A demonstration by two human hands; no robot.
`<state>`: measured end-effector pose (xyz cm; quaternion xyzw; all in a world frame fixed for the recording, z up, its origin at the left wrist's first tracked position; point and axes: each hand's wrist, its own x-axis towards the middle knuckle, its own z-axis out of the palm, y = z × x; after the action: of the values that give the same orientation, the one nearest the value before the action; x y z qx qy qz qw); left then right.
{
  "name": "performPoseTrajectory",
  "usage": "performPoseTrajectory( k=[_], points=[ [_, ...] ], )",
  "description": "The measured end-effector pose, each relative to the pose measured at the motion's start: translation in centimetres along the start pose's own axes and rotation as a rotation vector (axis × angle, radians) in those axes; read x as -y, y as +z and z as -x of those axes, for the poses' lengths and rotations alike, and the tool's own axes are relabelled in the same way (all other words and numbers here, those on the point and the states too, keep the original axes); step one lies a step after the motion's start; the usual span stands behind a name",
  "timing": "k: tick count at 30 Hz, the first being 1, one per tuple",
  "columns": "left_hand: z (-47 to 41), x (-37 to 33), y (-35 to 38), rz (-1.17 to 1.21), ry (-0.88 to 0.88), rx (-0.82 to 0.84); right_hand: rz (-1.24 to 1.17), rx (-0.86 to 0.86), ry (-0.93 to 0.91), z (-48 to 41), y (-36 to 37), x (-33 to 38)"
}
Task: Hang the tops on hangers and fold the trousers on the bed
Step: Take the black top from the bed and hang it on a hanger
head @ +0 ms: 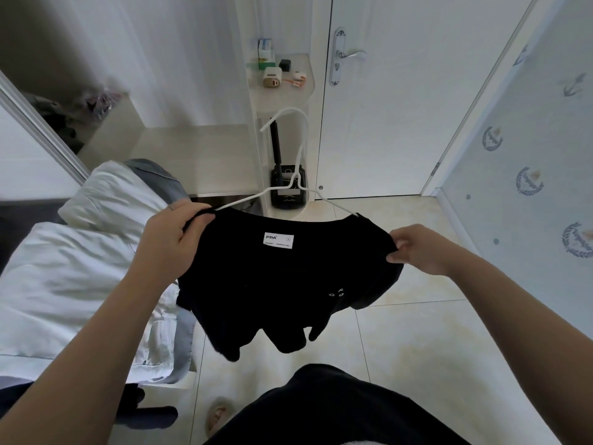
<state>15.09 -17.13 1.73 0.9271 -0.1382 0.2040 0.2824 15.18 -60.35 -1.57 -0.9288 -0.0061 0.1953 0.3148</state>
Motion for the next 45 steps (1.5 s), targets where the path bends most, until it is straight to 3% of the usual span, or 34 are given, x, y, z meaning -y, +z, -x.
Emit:
performPoseTrajectory(
  k=[3, 5, 10, 12, 18, 21, 26, 30, 40, 45],
  points=[
    [0.4, 0.2, -0.3, 0.016, -0.023, 0.004, 0.050, 0.075, 0.005, -0.2, 0.9, -1.0],
    [0.6, 0.5, -0.5, 0.013, -0.030, 0.022, 0.078, 0.018, 0.016, -0.4, 1.3, -1.4],
    [1.0, 1.7, -1.1, -0.034, 0.037, 0.114, -0.135, -0.489, -0.009, -0.5, 1.0, 0.0],
    [1.2, 1.8, -0.9, -0.064, 0.033, 0.112, -0.296, -0.556, -0.077, 0.2, 0.6, 1.4],
    [1.5, 0.9, -1.0, 0.115, -0.115, -0.064, -0.313, -0.421, -0.257, 2.0, 0.8, 2.4],
    [1.0, 0.1, -0.8, 0.186, -0.095, -0.033, -0.350, -0.346, -0.270, 1.8, 0.8, 2.9],
    [-1.7, -0.6, -1.1, 0.242, -0.030, 0.036, -0.018, -0.415, -0.387, 0.9, -0.7, 5.1],
    [-5.0, -0.7, -2.1, 0.200, 0.014, 0.096, 0.054, -0.390, -0.487, 0.8, -2.8, 7.6],
    [-17.1, 0.6, -7.1, 0.001, 0.146, 0.074, -0.198, -0.447, -0.560, -3.4, -10.1, 15.8],
    [-25.6, 4.3, -10.0, 0.017, 0.190, -0.026, -0.382, -0.342, -0.533, -7.0, -14.0, 21.6]
  ],
)
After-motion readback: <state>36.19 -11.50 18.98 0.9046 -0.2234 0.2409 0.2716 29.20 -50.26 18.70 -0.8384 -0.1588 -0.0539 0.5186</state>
